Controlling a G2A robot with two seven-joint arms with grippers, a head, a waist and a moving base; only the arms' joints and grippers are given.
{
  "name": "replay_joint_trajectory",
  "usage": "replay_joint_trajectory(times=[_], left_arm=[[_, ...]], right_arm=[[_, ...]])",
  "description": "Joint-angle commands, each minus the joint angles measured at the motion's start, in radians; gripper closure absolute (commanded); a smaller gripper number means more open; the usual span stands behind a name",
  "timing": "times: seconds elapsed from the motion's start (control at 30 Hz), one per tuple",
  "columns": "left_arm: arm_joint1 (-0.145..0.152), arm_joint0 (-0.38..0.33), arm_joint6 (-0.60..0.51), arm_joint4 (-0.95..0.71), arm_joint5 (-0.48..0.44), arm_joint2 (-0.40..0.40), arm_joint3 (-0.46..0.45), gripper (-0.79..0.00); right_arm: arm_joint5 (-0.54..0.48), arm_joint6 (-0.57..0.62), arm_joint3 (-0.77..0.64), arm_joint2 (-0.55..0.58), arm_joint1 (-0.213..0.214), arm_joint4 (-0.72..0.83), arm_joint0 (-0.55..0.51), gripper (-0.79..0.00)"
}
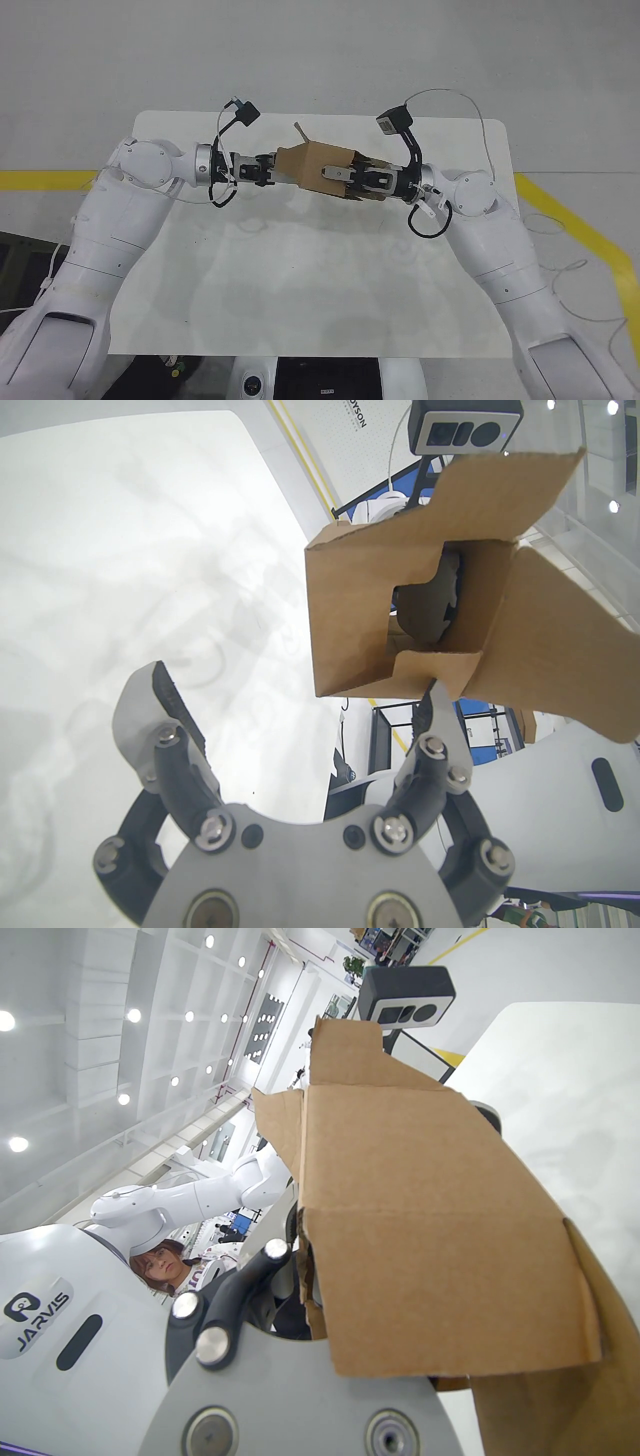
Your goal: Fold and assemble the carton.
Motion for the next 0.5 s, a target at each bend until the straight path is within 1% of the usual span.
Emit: replay_joint_trajectory(times=[0.0,0.47], left_arm=[[0.0,0.001,-0.003,-0.001,0.0,0.0,-0.002,-0.785],[0.001,0.002,-0.01,-0.007,0.0,-0.001,-0.006,-0.785]], right_arm=[[-0.002,0.003,0.003,-0.005,-0.001,0.003,0.004,0.0],[-0.003,0.009,0.008,-0.011,-0.003,0.01,0.011,0.0]])
